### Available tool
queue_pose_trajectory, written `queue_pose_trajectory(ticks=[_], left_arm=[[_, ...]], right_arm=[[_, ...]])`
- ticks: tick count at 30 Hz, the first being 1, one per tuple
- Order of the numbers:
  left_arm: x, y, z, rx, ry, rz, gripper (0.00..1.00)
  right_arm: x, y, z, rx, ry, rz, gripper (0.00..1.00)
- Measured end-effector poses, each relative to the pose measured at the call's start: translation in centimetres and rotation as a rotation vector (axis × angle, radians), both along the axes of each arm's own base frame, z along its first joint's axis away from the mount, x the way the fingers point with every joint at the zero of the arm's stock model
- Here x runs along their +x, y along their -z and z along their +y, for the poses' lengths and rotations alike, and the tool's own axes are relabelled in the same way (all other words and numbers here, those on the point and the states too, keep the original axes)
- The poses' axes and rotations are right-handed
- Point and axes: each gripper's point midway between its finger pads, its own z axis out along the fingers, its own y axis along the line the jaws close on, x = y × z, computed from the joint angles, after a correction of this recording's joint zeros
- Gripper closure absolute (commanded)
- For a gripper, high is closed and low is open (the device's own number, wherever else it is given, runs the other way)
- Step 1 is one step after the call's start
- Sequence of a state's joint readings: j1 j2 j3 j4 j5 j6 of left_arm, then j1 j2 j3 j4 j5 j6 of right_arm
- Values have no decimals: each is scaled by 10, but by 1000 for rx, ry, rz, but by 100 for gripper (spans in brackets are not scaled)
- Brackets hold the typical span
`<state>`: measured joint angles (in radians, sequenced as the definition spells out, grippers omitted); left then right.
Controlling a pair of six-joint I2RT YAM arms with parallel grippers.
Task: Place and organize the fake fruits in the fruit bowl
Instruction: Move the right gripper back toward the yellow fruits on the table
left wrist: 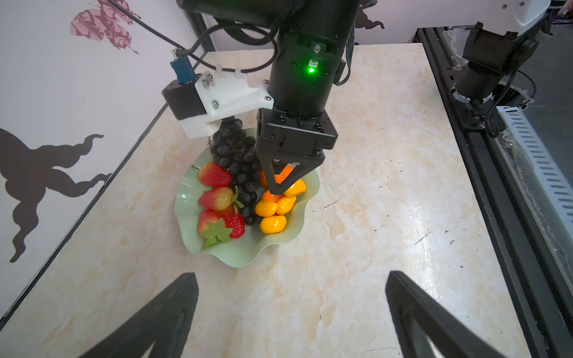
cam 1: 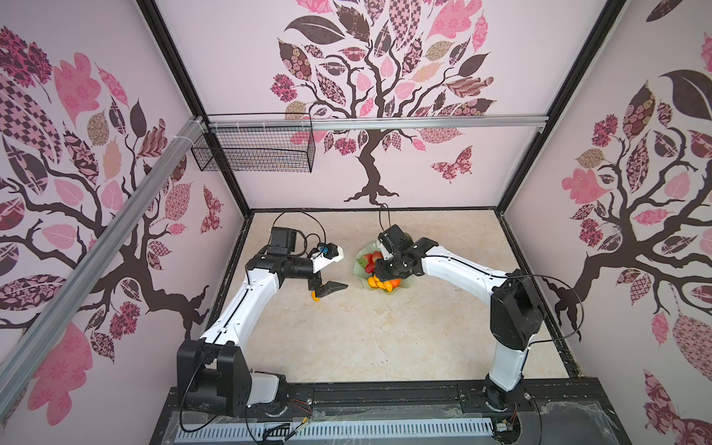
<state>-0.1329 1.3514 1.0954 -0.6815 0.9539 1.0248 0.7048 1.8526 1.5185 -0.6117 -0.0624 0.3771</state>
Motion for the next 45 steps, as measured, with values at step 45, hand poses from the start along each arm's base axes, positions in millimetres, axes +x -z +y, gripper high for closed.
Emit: queue_pose_trajectory(ticks=[45], left_arm=[[40,-9,91,-27,-274,-38,1]], right_arm=[[-2,21,179,76,-203,14,56]])
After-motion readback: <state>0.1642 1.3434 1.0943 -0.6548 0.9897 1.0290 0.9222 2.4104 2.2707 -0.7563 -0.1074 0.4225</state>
